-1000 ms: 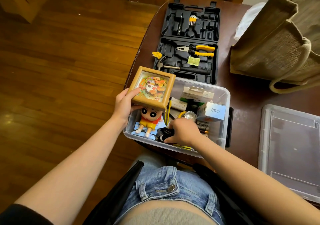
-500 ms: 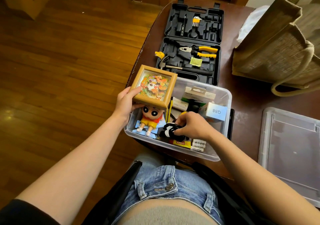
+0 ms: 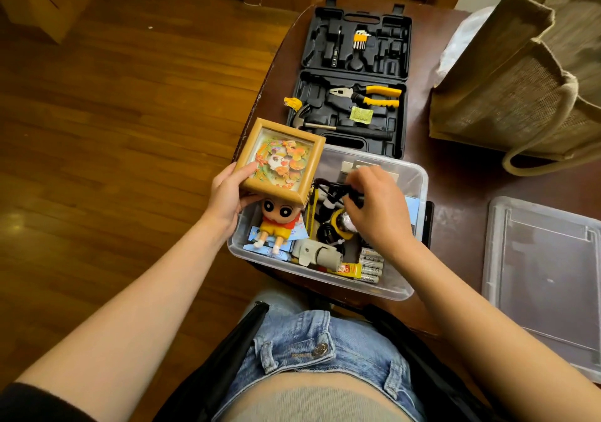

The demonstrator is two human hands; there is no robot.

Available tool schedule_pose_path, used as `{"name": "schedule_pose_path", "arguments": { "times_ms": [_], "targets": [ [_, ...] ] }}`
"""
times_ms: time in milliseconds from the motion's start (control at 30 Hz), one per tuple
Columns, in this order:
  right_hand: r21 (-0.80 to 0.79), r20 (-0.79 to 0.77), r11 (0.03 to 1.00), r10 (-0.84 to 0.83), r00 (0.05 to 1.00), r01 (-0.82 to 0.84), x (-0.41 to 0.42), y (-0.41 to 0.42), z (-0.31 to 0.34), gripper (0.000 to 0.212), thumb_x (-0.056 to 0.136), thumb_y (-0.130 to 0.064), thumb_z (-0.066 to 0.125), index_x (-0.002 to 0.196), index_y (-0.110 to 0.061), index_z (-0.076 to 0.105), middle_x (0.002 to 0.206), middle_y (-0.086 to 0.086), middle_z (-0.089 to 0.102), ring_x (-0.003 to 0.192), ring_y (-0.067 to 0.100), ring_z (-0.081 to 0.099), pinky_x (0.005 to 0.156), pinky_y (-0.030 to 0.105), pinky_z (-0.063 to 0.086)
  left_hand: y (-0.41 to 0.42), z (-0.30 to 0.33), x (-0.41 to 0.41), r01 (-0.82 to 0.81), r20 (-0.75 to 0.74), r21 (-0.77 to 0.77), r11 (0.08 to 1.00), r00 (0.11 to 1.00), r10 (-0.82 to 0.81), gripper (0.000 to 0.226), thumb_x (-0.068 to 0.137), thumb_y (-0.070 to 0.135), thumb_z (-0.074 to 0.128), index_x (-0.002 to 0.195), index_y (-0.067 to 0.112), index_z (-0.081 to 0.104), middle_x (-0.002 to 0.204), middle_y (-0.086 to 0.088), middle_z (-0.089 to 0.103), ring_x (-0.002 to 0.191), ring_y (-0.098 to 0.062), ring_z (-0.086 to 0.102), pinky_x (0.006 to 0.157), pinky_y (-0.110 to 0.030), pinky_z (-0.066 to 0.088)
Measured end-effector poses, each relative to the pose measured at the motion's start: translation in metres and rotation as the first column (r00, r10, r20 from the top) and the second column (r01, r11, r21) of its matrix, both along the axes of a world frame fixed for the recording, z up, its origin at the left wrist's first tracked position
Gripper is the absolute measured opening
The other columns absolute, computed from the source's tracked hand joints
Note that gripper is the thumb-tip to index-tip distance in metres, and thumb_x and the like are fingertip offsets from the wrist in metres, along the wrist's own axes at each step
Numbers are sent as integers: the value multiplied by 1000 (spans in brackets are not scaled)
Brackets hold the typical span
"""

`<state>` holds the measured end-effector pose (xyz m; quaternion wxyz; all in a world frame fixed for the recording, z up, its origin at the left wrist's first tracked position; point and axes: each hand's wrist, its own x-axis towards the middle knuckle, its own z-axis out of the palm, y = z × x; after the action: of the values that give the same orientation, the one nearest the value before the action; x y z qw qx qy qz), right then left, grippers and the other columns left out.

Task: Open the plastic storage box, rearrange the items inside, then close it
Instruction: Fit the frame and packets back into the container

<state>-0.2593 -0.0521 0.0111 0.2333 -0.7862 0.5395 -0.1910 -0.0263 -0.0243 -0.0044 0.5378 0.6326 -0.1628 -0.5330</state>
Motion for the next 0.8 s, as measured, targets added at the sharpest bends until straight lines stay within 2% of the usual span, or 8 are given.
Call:
{"name": "schedule_pose_path", "arguments": {
  "times_ms": [100,200,267,333,400,600,700,800],
  "targets": [
    [201,-121,965,198,973,-171,-4,17,-6,10,86,-22,61,91,-18,68,88,-3,68,80,16,62,72,35,54,-1,-1,-1,7,15,4,1000,1000,-7,19,92,20,57,111,18,59,108,-5,66,100,-19,63,61,-23,56],
    [499,-452,854,404,795,-150,-3,24,-25,31,87,-43,57,81,-13,63,85,5,66,77,25,61,65,32,49,-2,-1,-2,-3,23,3,1000,1000,3,17,92,19,57,108,19,60,104,-4,66,96,-17,63,58,-22,55],
    [641,-460,764,462,758,-76,1,24,-39,45,87,-53,53,69,-12,54,75,6,58,73,28,55,58,30,42,-2,-1,-2,-5,27,3,1000,1000,5,14,92,19,57,106,19,62,102,-4,66,95,-16,63,56,-21,54],
    [745,-352,666,448,821,-44,7,22,-52,45,86,-52,56,88,-8,64,88,10,64,85,29,60,64,33,45,-2,-1,-2,-2,28,6,1000,1000,2,12,93,19,56,103,20,62,102,-4,66,95,-17,63,56,-21,54],
    [749,-320,661,415,852,-40,10,22,-60,47,85,-49,59,101,-5,65,99,14,67,85,28,60,64,32,42,-1,0,-2,0,31,10,1000,1000,0,12,93,19,55,103,21,61,103,-4,66,96,-17,63,57,-21,55],
    [658,-318,752,331,889,-45,4,18,-51,42,80,-52,62,71,-12,56,66,2,51,62,20,48,48,27,33,-2,-1,-2,-4,34,13,1000,999,4,12,93,19,55,104,20,61,103,-5,66,96,-17,63,57,-21,55],
    [486,-394,869,312,865,-92,0,15,-28,39,78,-47,62,64,-12,52,64,2,52,60,21,51,47,24,35,-2,-2,-1,-3,43,14,1000,999,2,13,93,19,55,104,20,62,102,-4,66,96,-17,63,58,-22,54],
    [426,-343,901,248,906,-85,-9,6,0,36,75,-47,63,63,-13,57,59,-1,54,55,17,51,47,23,35,-2,-3,-1,0,49,13,1000,999,-1,12,93,20,56,103,21,63,103,-4,66,97,-17,63,59,-22,55]
  ]
}}
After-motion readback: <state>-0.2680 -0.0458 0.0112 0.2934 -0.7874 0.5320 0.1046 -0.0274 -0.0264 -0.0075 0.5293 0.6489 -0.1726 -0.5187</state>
